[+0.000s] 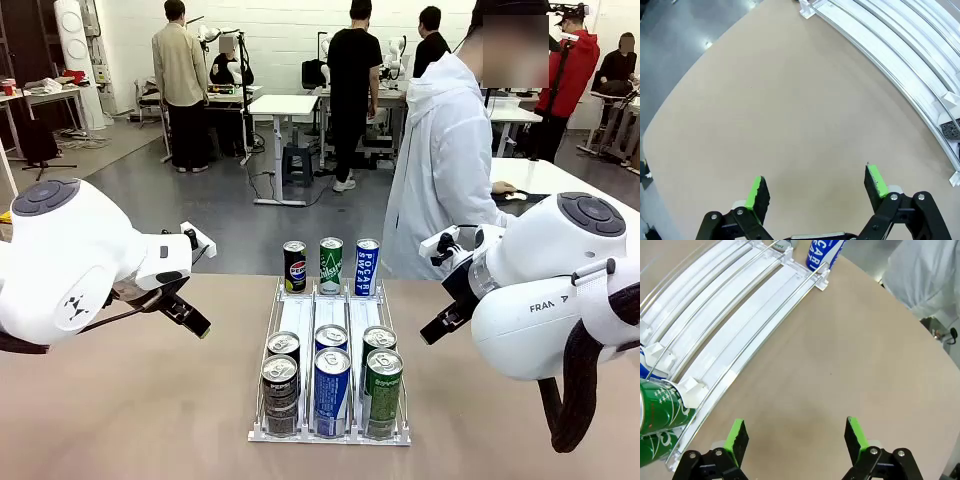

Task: Retrieve and hand over the desired beverage to the person.
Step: Pick up a can of the same type that the person held from the Automatic Can Dispenser.

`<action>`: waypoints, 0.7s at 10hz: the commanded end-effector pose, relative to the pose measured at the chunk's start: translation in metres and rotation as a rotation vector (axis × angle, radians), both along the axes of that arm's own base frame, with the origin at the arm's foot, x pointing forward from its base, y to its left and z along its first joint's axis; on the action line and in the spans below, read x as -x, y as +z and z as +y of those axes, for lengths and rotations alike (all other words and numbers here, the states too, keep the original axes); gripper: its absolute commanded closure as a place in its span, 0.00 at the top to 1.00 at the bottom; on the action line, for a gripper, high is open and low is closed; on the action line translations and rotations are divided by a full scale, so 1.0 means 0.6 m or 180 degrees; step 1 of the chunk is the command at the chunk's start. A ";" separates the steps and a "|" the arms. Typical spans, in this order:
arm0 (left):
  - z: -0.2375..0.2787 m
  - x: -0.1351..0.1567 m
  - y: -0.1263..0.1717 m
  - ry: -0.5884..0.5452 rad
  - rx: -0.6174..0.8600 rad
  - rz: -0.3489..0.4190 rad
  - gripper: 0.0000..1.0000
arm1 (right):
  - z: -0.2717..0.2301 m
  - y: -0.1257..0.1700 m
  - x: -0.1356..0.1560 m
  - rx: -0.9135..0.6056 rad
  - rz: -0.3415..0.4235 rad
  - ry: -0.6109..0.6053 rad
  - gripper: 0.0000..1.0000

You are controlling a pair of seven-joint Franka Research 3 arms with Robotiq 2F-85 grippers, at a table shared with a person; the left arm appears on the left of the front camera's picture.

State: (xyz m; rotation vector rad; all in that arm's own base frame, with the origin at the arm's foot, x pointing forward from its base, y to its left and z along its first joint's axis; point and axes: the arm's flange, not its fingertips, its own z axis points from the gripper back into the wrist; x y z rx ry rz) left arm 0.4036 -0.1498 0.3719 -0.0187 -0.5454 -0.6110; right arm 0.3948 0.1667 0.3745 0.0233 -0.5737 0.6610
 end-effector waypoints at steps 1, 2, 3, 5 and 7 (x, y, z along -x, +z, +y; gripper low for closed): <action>0.000 0.000 0.000 -0.0001 0.0000 0.0000 1.00 | 0.000 0.000 0.000 0.0000 0.0000 0.0000 1.00; 0.000 0.000 0.000 -0.0001 0.0000 0.0000 1.00 | 0.000 0.000 0.000 0.0000 0.0000 0.0000 1.00; 0.000 0.000 0.000 -0.0001 0.0000 0.0000 1.00 | 0.000 0.000 0.000 0.0000 0.0000 0.0000 1.00; 0.000 0.000 0.000 -0.0001 0.0000 0.0000 1.00 | 0.000 0.000 0.000 0.0000 0.0000 0.0000 1.00; 0.000 0.000 0.000 -0.0001 0.0000 0.0000 1.00 | 0.000 0.000 0.000 0.0000 0.0000 0.0000 1.00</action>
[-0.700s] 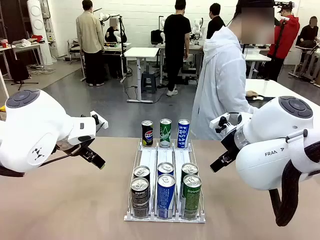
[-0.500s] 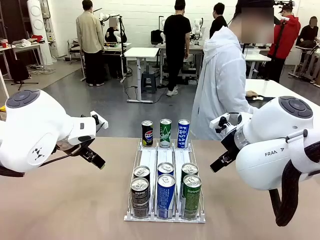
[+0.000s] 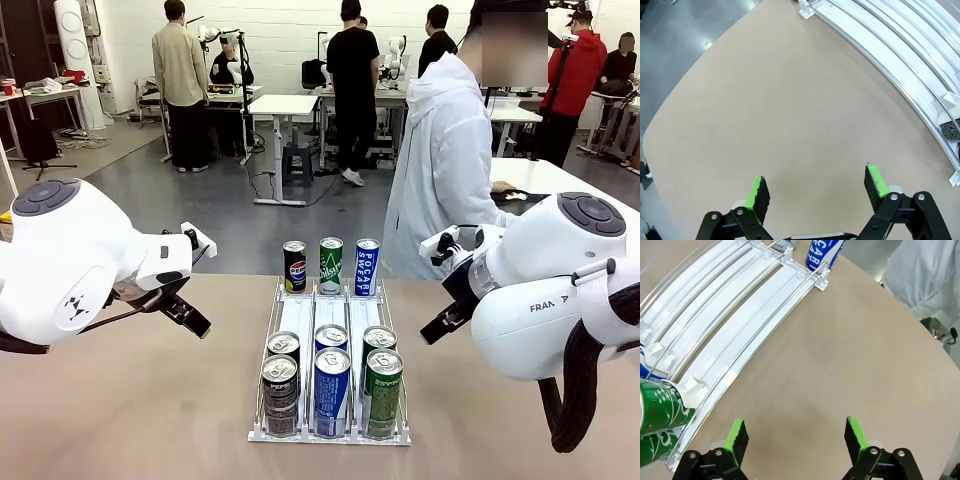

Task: Retrieve and hand over the desired beverage to the person.
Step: Pick up a can of the same type that the person held from the Automatic Can Dispenser.

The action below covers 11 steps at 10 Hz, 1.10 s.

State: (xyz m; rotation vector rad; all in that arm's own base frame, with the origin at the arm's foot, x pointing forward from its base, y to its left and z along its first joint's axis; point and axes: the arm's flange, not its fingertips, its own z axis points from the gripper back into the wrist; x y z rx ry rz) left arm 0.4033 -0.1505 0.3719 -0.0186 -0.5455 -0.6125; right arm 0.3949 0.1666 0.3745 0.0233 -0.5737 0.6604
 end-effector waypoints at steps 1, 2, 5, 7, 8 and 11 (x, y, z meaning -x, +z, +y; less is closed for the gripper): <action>0.001 0.000 0.000 0.0004 0.0002 0.0000 1.00 | 0.000 0.000 0.000 0.0000 0.0000 0.0002 1.00; 0.001 0.000 0.000 0.0004 0.0002 0.0000 1.00 | 0.000 0.000 0.000 0.0000 0.0000 0.0002 1.00; 0.001 0.000 0.000 0.0004 0.0002 0.0000 1.00 | 0.000 0.000 0.000 0.0000 0.0000 0.0002 1.00; 0.001 0.000 0.000 0.0004 0.0002 0.0000 1.00 | 0.000 0.000 0.000 0.0000 0.0000 0.0002 1.00; 0.001 0.000 0.000 0.0004 0.0002 0.0000 1.00 | 0.000 0.000 0.000 0.0000 0.0000 0.0002 1.00; 0.001 0.000 0.000 0.0004 0.0002 0.0000 1.00 | 0.000 0.000 0.000 0.0000 0.0000 0.0002 1.00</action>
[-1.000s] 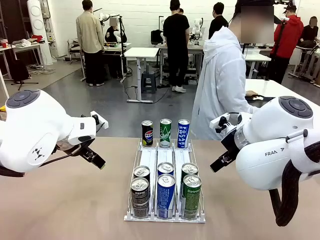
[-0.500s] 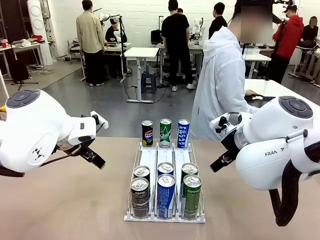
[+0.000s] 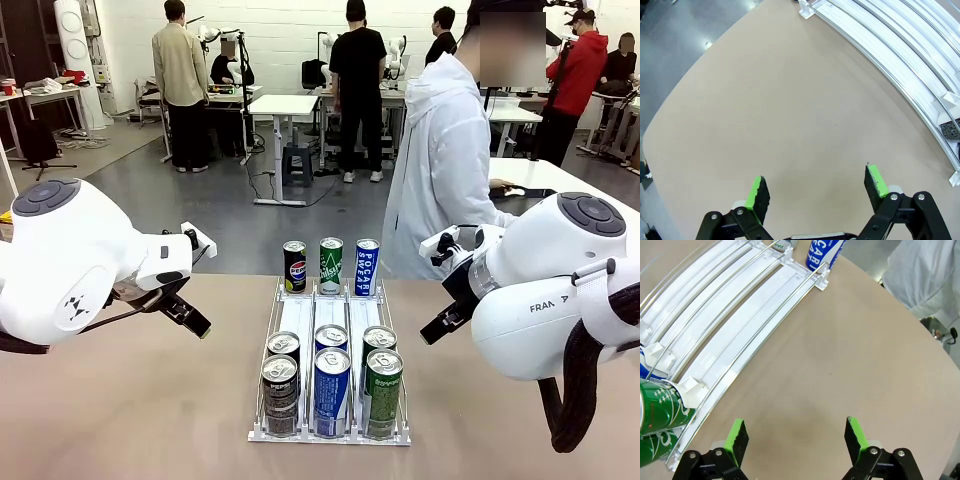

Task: Retrieve and hand over the desired beverage to the person.
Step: Pick up a can of the same type that the person held from the Automatic Can Dispenser.

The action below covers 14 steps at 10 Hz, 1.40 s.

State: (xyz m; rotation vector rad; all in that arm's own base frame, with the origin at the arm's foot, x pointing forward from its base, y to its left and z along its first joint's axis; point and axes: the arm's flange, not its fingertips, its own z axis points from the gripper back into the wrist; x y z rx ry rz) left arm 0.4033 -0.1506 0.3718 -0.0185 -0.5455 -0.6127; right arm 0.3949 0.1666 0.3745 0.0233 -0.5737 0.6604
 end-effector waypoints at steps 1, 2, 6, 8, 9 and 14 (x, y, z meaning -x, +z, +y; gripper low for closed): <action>0.001 0.000 0.000 0.0004 0.0002 0.0000 1.00 | 0.000 0.000 0.000 0.0001 0.0000 0.0002 1.00; 0.001 0.000 0.000 0.0004 0.0002 0.0000 1.00 | 0.000 0.000 0.000 0.0000 0.0000 0.0000 1.00; 0.006 0.056 0.146 -0.0068 0.0175 -0.0144 1.00 | -0.032 0.167 0.134 -0.0023 -0.0453 -0.0030 1.00; -0.006 0.094 0.243 -0.0143 -0.0011 -0.0366 1.00 | -0.038 0.242 0.194 0.0129 -0.0695 -0.0101 1.00; -0.017 0.111 0.296 -0.0140 -0.0098 -0.0516 1.00 | -0.048 0.283 0.217 0.0177 -0.0785 -0.0121 1.00; -0.025 0.143 0.387 -0.0228 -0.0092 -0.0716 1.00 | -0.060 0.374 0.236 0.0120 -0.0861 -0.0123 1.00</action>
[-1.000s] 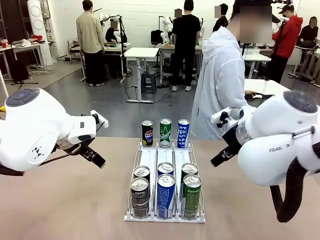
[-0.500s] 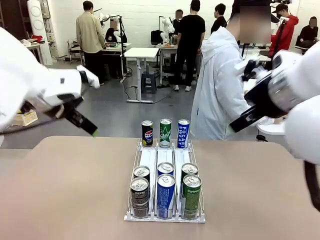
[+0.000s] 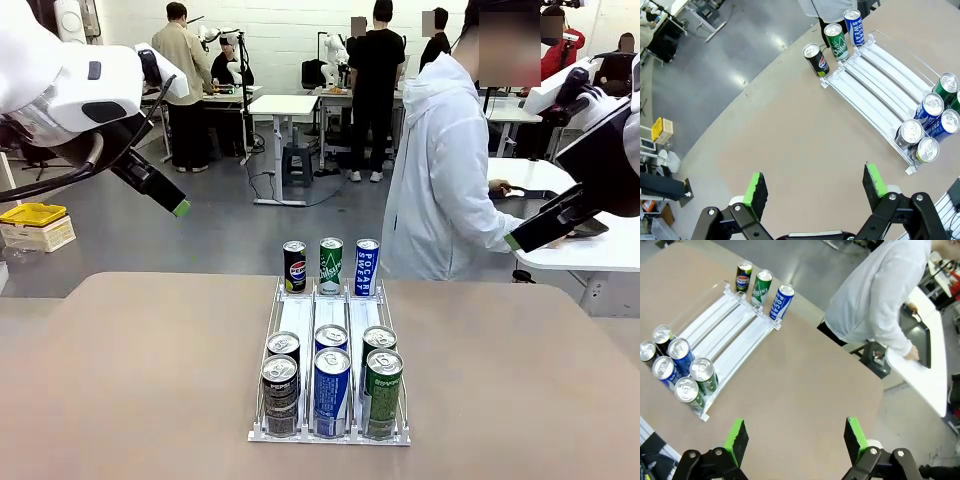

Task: Retrieve and hand over the desired beverage to the person.
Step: Pick up a can of the same type that the person held from the Automatic Can Dispenser.

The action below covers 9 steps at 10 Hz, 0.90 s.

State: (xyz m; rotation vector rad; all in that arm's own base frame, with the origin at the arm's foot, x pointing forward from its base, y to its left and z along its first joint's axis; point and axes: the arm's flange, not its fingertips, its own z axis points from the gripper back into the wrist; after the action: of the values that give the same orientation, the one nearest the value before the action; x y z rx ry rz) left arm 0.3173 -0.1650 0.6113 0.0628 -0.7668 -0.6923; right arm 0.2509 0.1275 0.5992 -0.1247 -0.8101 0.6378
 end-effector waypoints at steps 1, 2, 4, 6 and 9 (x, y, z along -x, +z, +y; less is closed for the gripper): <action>-0.001 0.000 -0.012 -0.0014 -0.0006 0.0035 1.00 | 0.005 -0.001 -0.004 -0.0034 -0.0019 0.0026 1.00; -0.001 0.000 -0.012 -0.0014 -0.0006 0.0035 1.00 | 0.005 -0.001 -0.004 -0.0034 -0.0019 0.0026 1.00; -0.001 -0.001 -0.008 -0.0004 -0.0011 0.0028 1.00 | 0.001 0.000 0.000 -0.0003 -0.0006 0.0008 1.00; 0.072 -0.017 0.030 -0.0644 0.1066 0.0722 1.00 | -0.100 0.016 -0.008 -0.1200 0.0162 0.0561 1.00; 0.187 -0.039 0.069 -0.0868 0.1821 0.1290 1.00 | -0.263 0.005 -0.040 -0.2150 0.0417 0.0451 1.00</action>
State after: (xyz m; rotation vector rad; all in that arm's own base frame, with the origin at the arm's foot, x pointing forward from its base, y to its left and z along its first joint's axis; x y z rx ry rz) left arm 0.3349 -0.0690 0.6411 -0.6432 -0.6765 -0.7323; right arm 0.2782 -0.0106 0.6107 0.5267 -0.9162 0.5078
